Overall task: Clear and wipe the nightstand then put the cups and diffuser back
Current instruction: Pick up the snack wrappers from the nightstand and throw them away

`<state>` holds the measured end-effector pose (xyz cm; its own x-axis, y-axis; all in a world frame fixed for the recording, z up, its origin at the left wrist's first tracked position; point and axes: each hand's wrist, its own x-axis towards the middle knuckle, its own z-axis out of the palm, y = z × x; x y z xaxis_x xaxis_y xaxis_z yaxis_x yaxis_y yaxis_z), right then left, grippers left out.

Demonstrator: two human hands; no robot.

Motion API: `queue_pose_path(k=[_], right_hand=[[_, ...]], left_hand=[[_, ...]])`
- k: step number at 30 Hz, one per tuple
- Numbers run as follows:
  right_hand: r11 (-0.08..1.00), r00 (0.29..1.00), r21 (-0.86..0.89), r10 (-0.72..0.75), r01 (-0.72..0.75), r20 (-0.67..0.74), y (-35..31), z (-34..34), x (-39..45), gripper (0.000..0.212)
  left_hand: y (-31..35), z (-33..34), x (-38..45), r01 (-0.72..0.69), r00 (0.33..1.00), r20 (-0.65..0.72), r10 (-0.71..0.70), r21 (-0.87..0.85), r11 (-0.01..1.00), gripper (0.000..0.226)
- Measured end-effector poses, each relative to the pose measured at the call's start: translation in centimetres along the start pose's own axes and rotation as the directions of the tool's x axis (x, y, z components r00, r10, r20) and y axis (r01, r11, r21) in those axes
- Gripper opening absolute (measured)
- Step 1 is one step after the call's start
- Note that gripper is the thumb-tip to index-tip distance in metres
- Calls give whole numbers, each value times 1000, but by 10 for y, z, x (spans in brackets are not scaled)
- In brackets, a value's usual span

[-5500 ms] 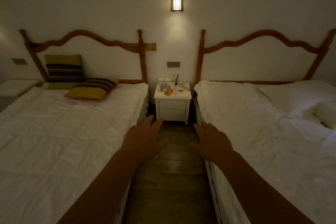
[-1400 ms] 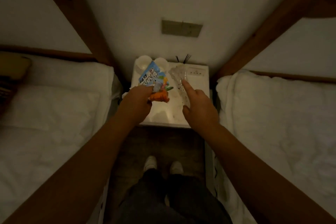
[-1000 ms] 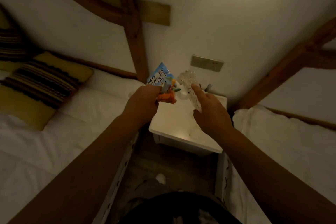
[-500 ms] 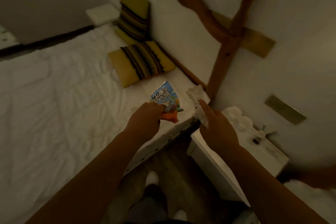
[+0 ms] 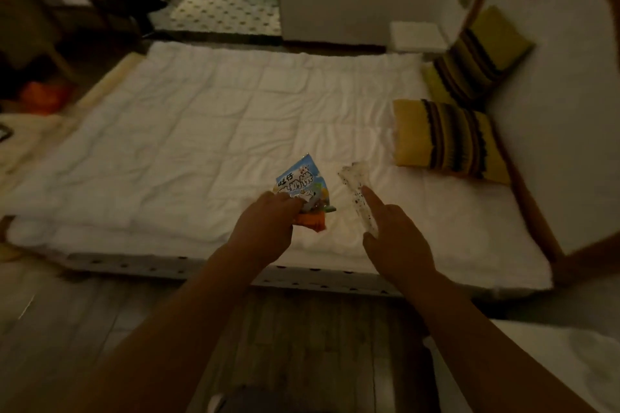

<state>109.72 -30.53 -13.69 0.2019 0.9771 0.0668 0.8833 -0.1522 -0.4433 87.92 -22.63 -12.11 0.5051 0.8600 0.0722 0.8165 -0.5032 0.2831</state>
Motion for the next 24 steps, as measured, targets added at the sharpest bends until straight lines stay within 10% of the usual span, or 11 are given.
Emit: queue_pose_path(k=[13,24], right_hand=[[930,914,59,-368,363,169,-279,140,35,82],[748,685,152,-656,646,316,-503,264,40,83]], left_hand=[[-254,-90,-156,372,927,-101,-362,101,923,45],[-413,-154,-294,689,718,-227,-658,102,717,35]])
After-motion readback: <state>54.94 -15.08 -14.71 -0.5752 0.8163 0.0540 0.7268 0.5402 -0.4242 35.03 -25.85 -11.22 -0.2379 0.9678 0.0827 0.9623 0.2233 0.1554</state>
